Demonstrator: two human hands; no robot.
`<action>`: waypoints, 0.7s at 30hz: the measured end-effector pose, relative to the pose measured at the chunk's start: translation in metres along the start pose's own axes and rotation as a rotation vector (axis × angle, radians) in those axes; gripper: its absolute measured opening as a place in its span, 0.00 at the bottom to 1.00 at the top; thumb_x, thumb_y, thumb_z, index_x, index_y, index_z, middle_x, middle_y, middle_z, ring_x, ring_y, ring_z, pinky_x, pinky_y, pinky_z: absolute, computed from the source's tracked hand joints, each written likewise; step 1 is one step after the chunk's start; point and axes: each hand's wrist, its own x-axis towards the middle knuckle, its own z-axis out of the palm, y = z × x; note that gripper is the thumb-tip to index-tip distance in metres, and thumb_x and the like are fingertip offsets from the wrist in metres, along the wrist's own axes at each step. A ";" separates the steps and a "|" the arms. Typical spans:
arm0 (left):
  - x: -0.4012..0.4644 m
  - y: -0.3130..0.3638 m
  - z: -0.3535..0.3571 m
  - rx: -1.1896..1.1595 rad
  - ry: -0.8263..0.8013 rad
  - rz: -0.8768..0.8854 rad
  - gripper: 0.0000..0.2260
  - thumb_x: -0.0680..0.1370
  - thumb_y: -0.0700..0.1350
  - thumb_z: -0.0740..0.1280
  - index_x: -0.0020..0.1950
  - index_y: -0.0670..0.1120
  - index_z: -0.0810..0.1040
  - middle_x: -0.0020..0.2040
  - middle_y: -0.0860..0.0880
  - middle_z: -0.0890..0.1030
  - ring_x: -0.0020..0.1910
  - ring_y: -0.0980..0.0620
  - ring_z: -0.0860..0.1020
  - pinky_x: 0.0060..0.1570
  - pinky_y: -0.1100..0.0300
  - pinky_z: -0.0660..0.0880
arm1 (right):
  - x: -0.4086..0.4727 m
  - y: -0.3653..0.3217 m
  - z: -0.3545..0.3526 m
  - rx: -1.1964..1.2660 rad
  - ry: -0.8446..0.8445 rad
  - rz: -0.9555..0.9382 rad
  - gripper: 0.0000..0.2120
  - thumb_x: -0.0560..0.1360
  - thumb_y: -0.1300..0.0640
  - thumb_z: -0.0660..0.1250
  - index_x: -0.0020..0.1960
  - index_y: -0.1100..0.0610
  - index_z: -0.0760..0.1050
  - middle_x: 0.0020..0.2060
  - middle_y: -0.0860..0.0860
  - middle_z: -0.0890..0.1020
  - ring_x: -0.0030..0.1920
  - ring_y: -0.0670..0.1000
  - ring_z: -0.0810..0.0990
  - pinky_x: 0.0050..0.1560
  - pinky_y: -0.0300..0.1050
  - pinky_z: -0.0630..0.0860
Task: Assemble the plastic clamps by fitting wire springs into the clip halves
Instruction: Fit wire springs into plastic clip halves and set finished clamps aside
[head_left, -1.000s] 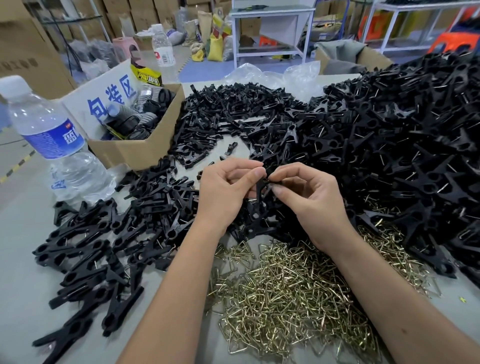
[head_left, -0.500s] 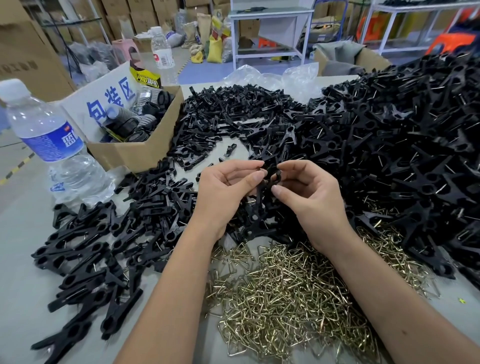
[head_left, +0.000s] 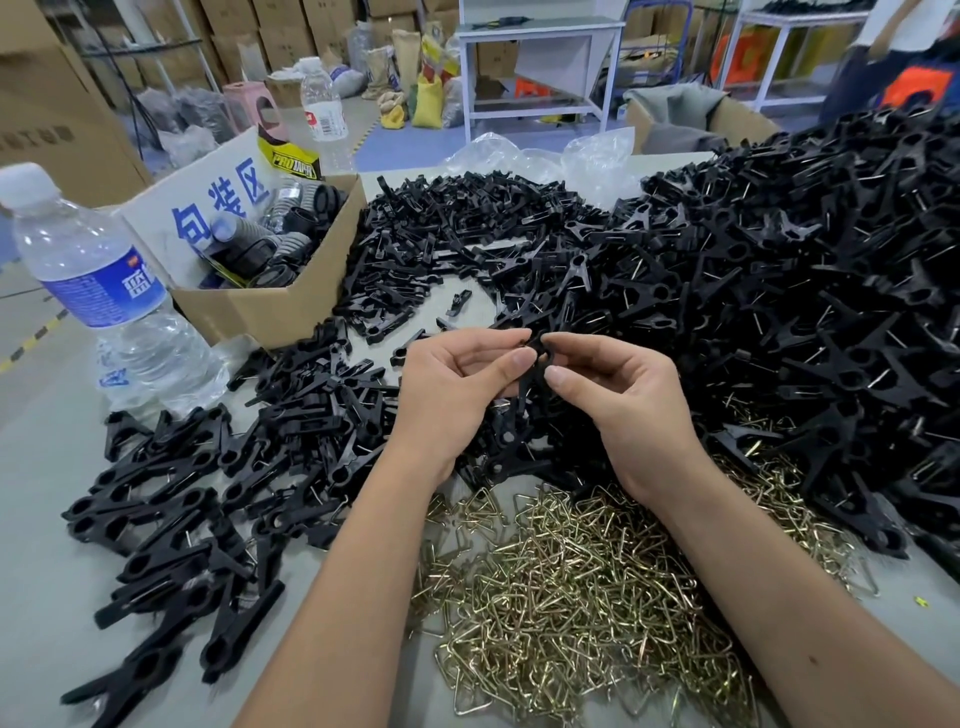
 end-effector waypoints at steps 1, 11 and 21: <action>0.000 0.000 0.000 0.001 -0.002 -0.001 0.09 0.74 0.38 0.77 0.54 0.43 0.87 0.46 0.44 0.88 0.44 0.50 0.87 0.42 0.64 0.81 | 0.000 0.000 0.000 -0.004 0.000 -0.004 0.13 0.75 0.68 0.75 0.57 0.57 0.86 0.47 0.53 0.88 0.50 0.49 0.87 0.52 0.38 0.81; -0.001 0.000 -0.004 -0.031 -0.067 -0.014 0.16 0.70 0.46 0.79 0.57 0.49 0.87 0.46 0.44 0.87 0.44 0.50 0.85 0.44 0.60 0.81 | -0.001 -0.002 0.000 -0.039 -0.033 -0.021 0.06 0.77 0.62 0.75 0.54 0.56 0.87 0.47 0.55 0.89 0.51 0.57 0.88 0.55 0.50 0.84; 0.003 0.009 -0.031 -0.021 -0.029 0.038 0.09 0.71 0.44 0.78 0.49 0.43 0.85 0.41 0.45 0.86 0.36 0.54 0.82 0.39 0.64 0.79 | -0.010 -0.015 0.010 -0.565 -0.052 -0.315 0.06 0.76 0.55 0.77 0.48 0.52 0.80 0.42 0.46 0.83 0.41 0.49 0.83 0.41 0.40 0.80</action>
